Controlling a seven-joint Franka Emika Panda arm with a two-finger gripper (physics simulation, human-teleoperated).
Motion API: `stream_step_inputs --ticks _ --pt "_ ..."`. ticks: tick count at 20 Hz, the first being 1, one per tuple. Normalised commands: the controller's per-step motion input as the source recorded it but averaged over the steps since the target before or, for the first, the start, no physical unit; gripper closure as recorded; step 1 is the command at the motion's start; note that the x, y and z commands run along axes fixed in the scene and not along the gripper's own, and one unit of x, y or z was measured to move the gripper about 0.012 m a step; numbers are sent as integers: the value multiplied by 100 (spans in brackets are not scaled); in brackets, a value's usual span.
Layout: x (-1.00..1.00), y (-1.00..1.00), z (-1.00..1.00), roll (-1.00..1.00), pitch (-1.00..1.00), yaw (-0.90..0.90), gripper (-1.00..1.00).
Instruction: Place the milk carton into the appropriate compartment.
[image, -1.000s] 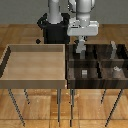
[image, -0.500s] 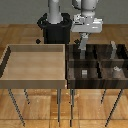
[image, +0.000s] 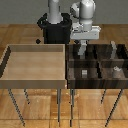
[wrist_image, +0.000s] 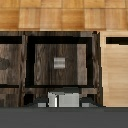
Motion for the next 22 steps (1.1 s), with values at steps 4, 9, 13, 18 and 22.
stream_step_inputs --ticks 4,9,13,18,22 --pt "-100 0 0 0 0 0 100" --pt "-100 0 0 0 0 0 100" --pt "0 0 -75 0 0 0 100" --pt "0 0 -100 0 0 0 100" --pt "0 0 -75 0 0 0 -100"
